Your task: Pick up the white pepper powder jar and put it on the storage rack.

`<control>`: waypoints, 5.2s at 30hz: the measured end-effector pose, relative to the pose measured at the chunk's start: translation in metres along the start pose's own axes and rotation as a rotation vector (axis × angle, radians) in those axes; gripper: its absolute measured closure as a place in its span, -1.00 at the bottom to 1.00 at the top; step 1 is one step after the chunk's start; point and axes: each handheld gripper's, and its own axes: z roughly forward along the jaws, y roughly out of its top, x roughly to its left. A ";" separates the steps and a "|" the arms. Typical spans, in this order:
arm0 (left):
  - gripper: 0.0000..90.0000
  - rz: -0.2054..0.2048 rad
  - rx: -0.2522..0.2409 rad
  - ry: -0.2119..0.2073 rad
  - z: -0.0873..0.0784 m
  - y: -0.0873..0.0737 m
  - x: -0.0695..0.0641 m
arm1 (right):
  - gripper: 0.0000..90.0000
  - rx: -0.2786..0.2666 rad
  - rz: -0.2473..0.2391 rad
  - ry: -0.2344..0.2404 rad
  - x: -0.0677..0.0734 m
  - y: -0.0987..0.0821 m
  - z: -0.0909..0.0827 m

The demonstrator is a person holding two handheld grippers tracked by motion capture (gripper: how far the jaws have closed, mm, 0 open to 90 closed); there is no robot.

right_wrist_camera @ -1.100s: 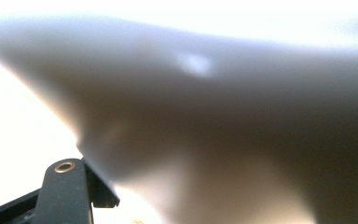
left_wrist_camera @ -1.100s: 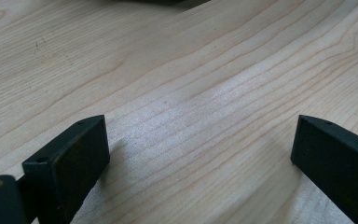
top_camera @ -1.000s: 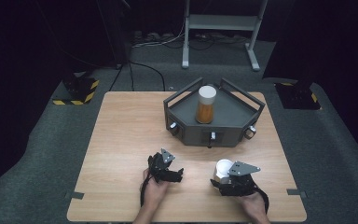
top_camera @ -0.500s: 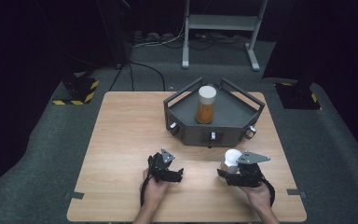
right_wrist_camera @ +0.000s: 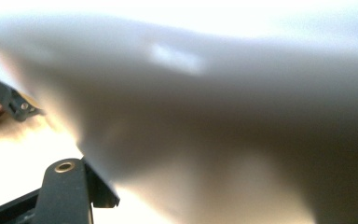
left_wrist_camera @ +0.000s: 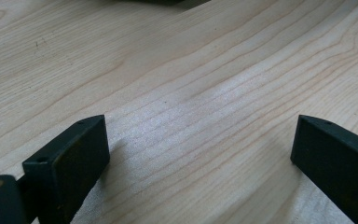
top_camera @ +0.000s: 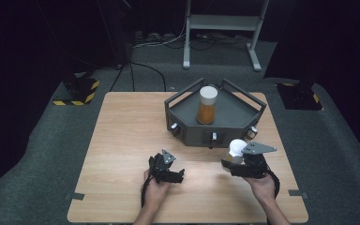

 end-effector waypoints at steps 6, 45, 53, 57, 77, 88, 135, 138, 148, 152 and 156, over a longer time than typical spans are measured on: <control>-0.90 0.000 0.000 0.000 0.000 0.000 0.000 | -0.32 -0.017 -0.001 -0.015 -0.005 0.013 -0.005; -0.90 0.003 0.003 0.000 0.000 0.000 0.000 | -0.32 -0.066 0.041 -0.062 -0.039 0.089 -0.012; -0.90 0.002 0.002 -0.001 0.000 0.000 0.000 | -0.32 -0.057 0.046 -0.082 -0.043 0.101 -0.007; -0.90 0.002 0.002 0.000 0.000 0.000 0.000 | -0.32 -0.054 0.047 -0.093 -0.045 0.107 -0.005; -0.88 -0.003 -0.002 0.000 0.000 0.000 0.000 | -0.32 -0.020 0.077 -0.151 -0.050 0.124 0.016; -0.88 -0.005 -0.003 0.001 0.000 -0.001 0.000 | -0.32 0.003 0.099 -0.179 -0.052 0.129 0.032; -0.88 -0.004 -0.001 0.000 0.000 0.000 0.001 | -0.32 0.067 0.101 -0.183 -0.056 0.133 0.056; -0.88 -0.004 -0.001 0.000 0.000 0.000 0.000 | -0.32 0.063 0.118 -0.176 -0.059 0.132 0.055; -0.88 -0.005 -0.002 0.002 0.000 -0.001 0.000 | -0.32 0.076 0.088 -0.185 -0.054 0.133 0.056; -0.87 -0.007 -0.004 0.002 0.000 -0.001 0.000 | -0.32 0.076 0.088 -0.185 -0.055 0.134 0.056; -0.87 -0.007 -0.004 0.002 0.000 -0.001 0.000 | -0.32 0.078 0.087 -0.185 -0.055 0.134 0.056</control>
